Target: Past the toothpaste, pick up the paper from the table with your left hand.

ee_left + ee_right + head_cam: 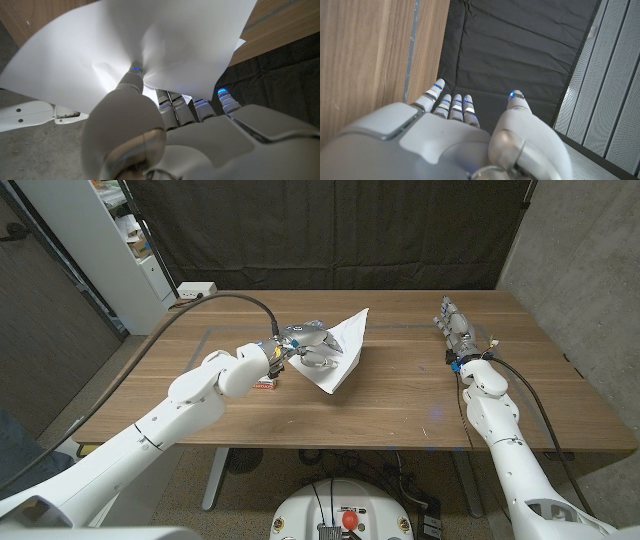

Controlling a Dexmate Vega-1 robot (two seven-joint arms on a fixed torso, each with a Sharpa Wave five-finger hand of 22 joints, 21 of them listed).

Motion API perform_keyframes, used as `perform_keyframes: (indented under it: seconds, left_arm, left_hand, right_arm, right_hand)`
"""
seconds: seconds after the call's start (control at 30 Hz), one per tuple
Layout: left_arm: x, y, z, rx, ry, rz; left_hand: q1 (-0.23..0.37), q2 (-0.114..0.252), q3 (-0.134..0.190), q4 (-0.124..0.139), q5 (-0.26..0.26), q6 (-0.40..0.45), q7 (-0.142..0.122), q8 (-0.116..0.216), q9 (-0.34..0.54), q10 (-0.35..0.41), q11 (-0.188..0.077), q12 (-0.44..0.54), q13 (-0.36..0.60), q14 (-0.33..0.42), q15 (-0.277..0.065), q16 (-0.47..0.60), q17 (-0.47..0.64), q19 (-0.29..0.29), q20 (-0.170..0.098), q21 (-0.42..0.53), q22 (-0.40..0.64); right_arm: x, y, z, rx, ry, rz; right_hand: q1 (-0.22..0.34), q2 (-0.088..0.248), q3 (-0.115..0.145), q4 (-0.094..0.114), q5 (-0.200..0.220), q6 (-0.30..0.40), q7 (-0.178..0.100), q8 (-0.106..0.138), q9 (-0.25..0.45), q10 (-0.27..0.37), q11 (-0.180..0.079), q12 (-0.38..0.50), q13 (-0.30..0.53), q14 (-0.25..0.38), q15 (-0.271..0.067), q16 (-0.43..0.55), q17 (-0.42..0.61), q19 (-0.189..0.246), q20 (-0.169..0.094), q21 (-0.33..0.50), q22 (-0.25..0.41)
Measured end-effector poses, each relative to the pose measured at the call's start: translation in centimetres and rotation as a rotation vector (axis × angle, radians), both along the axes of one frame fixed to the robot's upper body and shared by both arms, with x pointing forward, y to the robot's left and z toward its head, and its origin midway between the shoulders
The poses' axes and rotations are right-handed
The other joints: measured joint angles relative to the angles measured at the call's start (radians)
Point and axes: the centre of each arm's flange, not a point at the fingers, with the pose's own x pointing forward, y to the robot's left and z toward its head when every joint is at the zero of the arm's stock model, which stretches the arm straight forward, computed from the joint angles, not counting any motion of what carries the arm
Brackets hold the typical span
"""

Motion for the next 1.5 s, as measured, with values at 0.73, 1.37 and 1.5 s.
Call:
perform_keyframes:
  seconds: [0.73,1.37,1.5]
  left_arm:
    - [-1.2,0.1,1.7,0.017,-0.032,-0.024]
    - [-2.2,0.5,3.5,0.030,-0.072,-0.045]
    - [-2.4,0.5,3.9,0.035,-0.082,-0.046]
  left_hand:
    - [0.008,0.008,0.000,0.000,-0.007,0.011,0.000,-0.008,0.000,0.011,0.000,-0.005,0.000,0.000,0.000,-0.004,0.000,0.009,0.001,0.000,0.000]
    - [0.008,0.008,0.000,0.000,-0.007,0.014,-0.004,-0.008,0.000,0.016,0.006,-0.012,0.000,0.005,0.005,-0.004,0.000,0.013,-0.002,0.000,0.000]
    - [0.008,0.008,0.000,0.000,-0.012,0.014,-0.004,-0.015,0.000,0.016,0.006,-0.012,0.000,0.005,0.005,-0.004,0.000,0.013,-0.002,0.000,0.000]
  right_arm:
    - [-0.1,-0.1,0.2,0.002,-0.007,-0.001]
    - [0.0,0.0,0.3,0.003,-0.011,0.001]
    - [0.0,0.0,0.3,0.003,-0.011,0.002]
  right_hand:
    - [0.000,0.000,0.003,-0.003,0.000,0.004,0.004,0.000,0.000,0.000,0.000,0.000,0.000,0.000,0.000,0.000,0.000,0.004,-0.004,0.000,0.000]
    - [0.005,0.005,0.003,-0.003,0.000,0.004,0.004,0.000,0.000,0.000,0.000,0.000,0.000,0.000,0.000,0.000,0.000,0.009,-0.009,0.000,0.000]
    - [0.005,0.005,0.003,-0.003,0.000,0.004,0.004,0.000,0.000,0.002,0.002,0.000,0.000,0.006,-0.006,0.000,0.000,0.009,-0.009,0.000,0.000]
